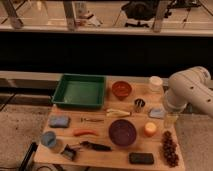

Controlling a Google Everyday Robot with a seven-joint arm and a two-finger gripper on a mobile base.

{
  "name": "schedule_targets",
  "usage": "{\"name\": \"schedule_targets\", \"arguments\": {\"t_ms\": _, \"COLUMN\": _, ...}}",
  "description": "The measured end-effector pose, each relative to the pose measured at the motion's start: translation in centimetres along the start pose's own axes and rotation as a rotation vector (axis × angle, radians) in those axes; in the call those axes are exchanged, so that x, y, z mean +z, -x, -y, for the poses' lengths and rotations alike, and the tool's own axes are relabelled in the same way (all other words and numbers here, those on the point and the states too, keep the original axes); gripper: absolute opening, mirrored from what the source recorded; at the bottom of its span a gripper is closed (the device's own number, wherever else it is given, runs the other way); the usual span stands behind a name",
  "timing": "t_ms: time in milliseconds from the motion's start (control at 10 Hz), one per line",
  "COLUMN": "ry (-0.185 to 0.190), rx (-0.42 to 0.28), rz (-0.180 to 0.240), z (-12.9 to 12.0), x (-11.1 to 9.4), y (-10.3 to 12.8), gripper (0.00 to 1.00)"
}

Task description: Place apple in table surface

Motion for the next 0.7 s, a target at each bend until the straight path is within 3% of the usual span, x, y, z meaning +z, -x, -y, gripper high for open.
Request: {"name": "schedule_targets", "arguments": {"t_ms": 700, "ry": 0.000, "rx": 0.000, "rz": 0.000, "z": 0.00, "x": 0.00, "y": 0.00, "gripper": 0.80}}
